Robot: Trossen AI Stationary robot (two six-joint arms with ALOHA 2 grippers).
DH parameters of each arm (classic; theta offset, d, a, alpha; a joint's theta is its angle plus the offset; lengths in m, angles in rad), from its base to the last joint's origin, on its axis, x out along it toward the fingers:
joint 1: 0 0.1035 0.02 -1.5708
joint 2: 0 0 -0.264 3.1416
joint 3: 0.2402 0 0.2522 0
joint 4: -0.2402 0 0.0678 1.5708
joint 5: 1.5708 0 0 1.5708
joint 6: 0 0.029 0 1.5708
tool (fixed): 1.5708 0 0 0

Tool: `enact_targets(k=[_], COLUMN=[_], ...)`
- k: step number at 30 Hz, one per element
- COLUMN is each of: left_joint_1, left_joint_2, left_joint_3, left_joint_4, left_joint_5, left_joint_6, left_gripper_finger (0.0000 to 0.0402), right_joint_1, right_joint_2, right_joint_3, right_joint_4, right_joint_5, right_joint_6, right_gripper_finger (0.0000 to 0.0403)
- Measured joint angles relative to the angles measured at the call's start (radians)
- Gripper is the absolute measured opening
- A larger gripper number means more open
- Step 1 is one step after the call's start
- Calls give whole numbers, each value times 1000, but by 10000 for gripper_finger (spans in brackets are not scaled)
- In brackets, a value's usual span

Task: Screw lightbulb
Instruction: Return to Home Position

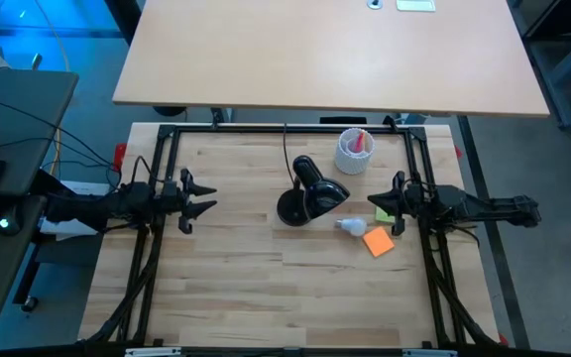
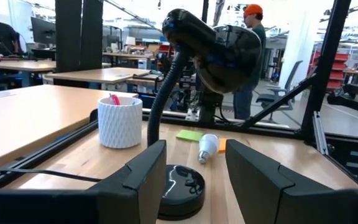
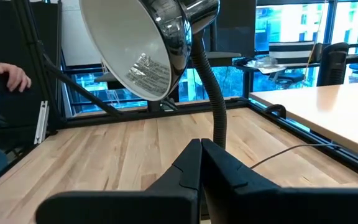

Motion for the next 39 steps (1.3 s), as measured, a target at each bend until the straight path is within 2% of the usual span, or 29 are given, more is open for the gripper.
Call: enact_targets(k=[6, 11, 13, 39], left_joint_1=[19, 22, 19, 13], left_joint_2=[0, 0, 1, 0], left_joint_3=[1, 2, 2, 1], left_joint_4=[-43, -91, -88, -90], left_joint_5=[13, 199, 234, 215], left_joint_6=[49, 70, 85, 87], left_gripper_finger=[161, 161, 161, 161], right_joint_1=[0, 0, 0, 0], right_joint_2=[0, 0, 0, 0], right_joint_3=[0, 0, 0, 0], right_joint_4=[0, 0, 0, -1], right_joint_5=[0, 0, 0, -3], right_joint_6=[0, 0, 0, 0], right_gripper_finger=[2, 2, 2, 2])
